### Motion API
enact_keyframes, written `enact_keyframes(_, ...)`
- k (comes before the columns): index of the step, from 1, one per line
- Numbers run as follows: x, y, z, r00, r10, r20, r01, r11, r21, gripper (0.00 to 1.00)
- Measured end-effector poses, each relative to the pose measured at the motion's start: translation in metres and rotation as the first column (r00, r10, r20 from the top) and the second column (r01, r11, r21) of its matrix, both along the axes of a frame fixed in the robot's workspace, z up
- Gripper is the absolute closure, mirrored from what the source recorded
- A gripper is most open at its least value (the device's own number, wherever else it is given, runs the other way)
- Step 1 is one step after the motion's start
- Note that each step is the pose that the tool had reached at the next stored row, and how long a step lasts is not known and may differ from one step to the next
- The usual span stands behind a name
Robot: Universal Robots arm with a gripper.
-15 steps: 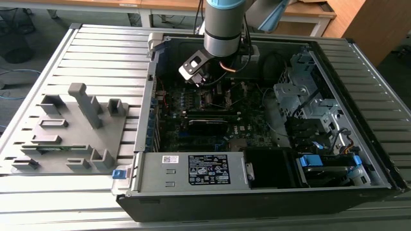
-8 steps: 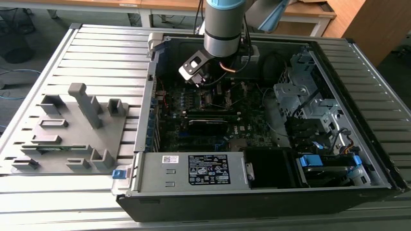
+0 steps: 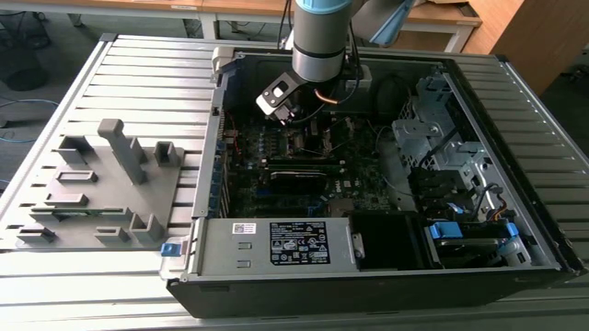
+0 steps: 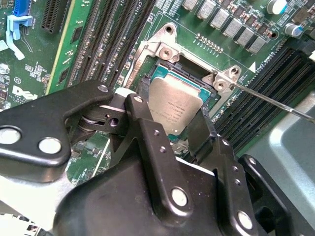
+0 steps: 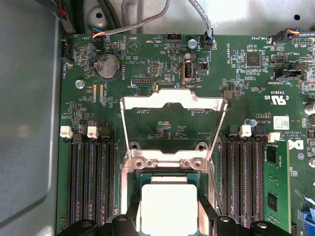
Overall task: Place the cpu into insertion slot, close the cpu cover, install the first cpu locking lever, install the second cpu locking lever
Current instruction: 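Place the cpu into insertion slot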
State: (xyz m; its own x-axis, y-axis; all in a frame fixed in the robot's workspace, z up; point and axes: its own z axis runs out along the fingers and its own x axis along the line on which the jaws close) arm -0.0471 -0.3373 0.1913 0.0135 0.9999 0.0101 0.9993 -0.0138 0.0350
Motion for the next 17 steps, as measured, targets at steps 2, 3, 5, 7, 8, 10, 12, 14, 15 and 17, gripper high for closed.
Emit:
enact_keyframes(2,0.0000,0.0000,0.0000,1.0000,0.000,0.0000,0.000,1.0000,0.0000,0.46)
enact_keyframes(3,0.0000,0.0000,0.0000,1.0000,0.000,0.0000,0.000,1.0000,0.0000,0.46)
enact_keyframes(5,0.0002,0.0003,-0.0006,1.0000,0.000,0.0014,0.000,1.0000,0.0017,0.45)
enact_keyframes(7,0.0002,0.0003,-0.0007,1.0000,0.000,0.0010,0.000,1.0000,0.0015,0.39)
enact_keyframes(8,0.0001,0.0001,-0.0004,1.0000,0.000,0.0005,0.000,1.0000,0.0008,0.39)
enact_keyframes(10,0.0000,0.0000,-0.0002,1.0000,0.000,0.0001,0.000,1.0000,0.0001,0.39)
enact_keyframes(12,0.0000,0.0000,-0.0002,1.0000,0.000,0.0001,0.000,1.0000,0.0001,0.39)
enact_keyframes(14,0.0000,0.0000,-0.0002,1.0000,0.000,0.0001,0.000,1.0000,0.0002,0.39)
enact_keyframes(15,0.0000,0.0000,-0.0002,1.0000,0.000,0.0002,0.000,1.0000,0.0002,0.39)
enact_keyframes(17,0.0000,0.0000,-0.0002,1.0000,0.000,0.0002,0.000,1.0000,0.0002,0.39)
